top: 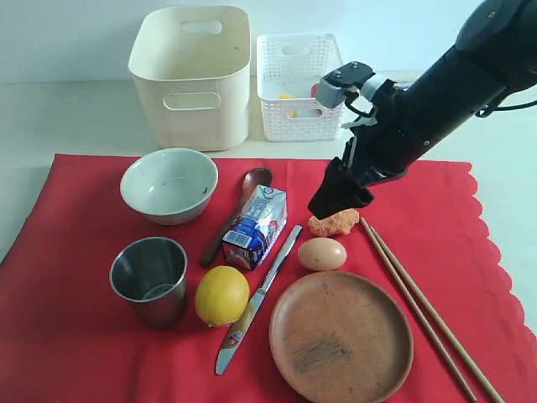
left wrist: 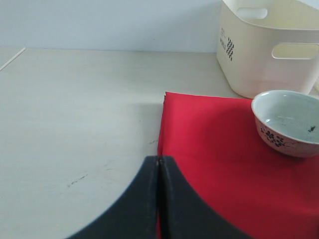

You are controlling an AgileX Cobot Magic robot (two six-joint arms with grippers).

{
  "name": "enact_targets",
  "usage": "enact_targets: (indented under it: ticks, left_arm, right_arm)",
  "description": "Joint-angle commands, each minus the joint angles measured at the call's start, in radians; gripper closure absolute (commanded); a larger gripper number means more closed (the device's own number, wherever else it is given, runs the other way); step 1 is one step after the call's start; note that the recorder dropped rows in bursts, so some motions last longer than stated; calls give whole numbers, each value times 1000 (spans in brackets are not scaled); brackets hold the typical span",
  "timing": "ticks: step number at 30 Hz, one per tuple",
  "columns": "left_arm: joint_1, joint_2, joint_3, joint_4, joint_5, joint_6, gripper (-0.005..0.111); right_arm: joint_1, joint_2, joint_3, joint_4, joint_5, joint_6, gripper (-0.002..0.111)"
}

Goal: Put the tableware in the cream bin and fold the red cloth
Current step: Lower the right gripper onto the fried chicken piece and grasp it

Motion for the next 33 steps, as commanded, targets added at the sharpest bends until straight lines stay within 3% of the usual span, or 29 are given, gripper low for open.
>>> enact_targets:
  ticks: [1,4,18,30,33]
  left_arm:
    - [2,-7,3,4,-13,1,107]
    - [2,-7,3,4,-13,1,107]
    - [2,-7,3,4,-13,1,107]
    - [2,-7,3,4,-13,1,107]
    - [2,-7,3,4,-13,1,107]
  right_arm:
    - [1,19,6,-86,-52,-43,33]
    - [1,19,6,-158,-80,-54,33]
    - [47,92,6,-157,-269,-139,33]
    - [46,166,6,-167,-269,-146,33]
    - [46,172,6,-165,-274,-146,39]
